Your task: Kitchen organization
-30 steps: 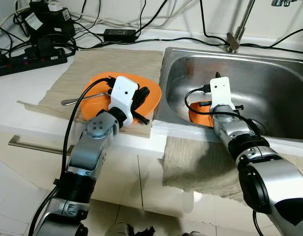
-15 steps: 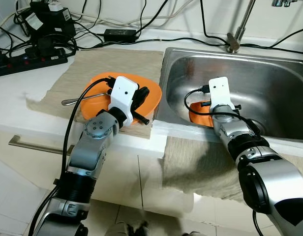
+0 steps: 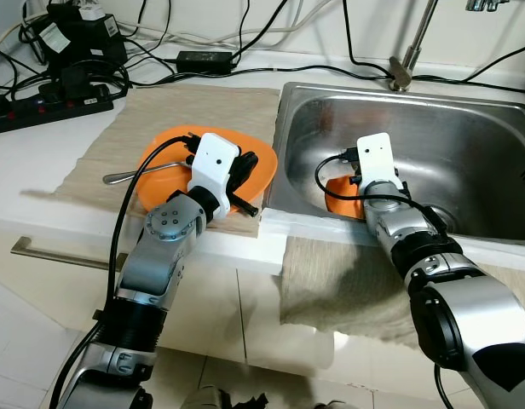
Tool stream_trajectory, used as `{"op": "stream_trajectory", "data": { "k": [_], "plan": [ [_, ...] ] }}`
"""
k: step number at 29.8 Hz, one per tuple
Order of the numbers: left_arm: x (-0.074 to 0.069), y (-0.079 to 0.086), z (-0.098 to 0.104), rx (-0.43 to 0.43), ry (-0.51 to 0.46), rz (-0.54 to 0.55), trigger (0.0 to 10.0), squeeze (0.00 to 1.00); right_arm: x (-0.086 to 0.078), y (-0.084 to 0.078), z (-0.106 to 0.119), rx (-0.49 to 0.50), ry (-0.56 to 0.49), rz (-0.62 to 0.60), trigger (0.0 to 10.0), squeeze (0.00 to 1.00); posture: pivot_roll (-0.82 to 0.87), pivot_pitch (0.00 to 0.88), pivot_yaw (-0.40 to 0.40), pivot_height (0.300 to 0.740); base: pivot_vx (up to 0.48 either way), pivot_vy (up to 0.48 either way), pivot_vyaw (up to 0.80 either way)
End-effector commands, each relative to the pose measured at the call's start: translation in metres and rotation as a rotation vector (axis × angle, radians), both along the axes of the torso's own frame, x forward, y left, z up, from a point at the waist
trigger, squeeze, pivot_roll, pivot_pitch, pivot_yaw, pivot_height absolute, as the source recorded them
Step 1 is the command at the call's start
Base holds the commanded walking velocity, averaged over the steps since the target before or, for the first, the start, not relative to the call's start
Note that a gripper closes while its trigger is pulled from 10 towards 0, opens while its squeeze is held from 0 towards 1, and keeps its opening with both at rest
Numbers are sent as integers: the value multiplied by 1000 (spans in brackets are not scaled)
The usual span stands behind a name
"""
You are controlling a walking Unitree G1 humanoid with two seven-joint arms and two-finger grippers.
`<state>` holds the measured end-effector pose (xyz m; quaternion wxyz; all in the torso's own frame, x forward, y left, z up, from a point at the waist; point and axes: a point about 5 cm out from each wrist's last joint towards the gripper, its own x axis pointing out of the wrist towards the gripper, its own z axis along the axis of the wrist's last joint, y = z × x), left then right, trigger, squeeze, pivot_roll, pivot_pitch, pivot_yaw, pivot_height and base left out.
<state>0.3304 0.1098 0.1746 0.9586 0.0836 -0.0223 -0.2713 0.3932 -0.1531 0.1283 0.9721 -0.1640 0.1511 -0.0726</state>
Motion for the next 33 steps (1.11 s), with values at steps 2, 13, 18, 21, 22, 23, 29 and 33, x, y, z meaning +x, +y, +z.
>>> {"op": "stream_trajectory", "data": {
  "k": [2, 13, 18, 21, 22, 23, 29, 33],
  "plan": [
    [4, 1, 4, 8, -12, 11, 10000, 0, 0, 12, -1, 57, 9, 21, 10000, 0, 85, 28, 22, 740, 0, 0, 0],
    [10, 5, 10, 15, -35, 32, 10000, 0, 11, 63, 45, 469, -192, 167, 10000, 0, 86, 6, 28, 740, 0, 0, 0],
    [14, 8, 15, 24, -43, 45, 10000, 0, 8, 85, 67, 748, -278, 249, 10000, 0, 83, 4, 35, 740, 0, 0, 0],
    [22, 18, 20, 49, -28, 117, 10000, 0, 4, 98, 66, 913, -251, 330, 10000, 0, 83, 6, 39, 740, 0, 0, 0],
    [25, 22, 21, 60, -26, 143, 10000, 0, 2, 101, 65, 954, -237, 355, 10000, 0, 84, 6, 40, 740, 0, 0, 0],
    [27, 24, 22, 68, -26, 158, 10000, 0, 1, 103, 65, 981, -230, 371, 10000, 0, 85, 7, 41, 740, 0, 0, 0],
    [38, 53, 29, 224, -19, 172, 10000, 0, -14, 114, 52, 937, -221, 444, 10000, 0, 91, 11, 46, 740, 0, 0, 0],
    [44, 72, 29, 311, 14, 199, 10000, 1000, -21, 117, 45, 920, -202, 476, 10000, 0, 94, 11, 43, 740, 0, 0, 0]
  ]
}}
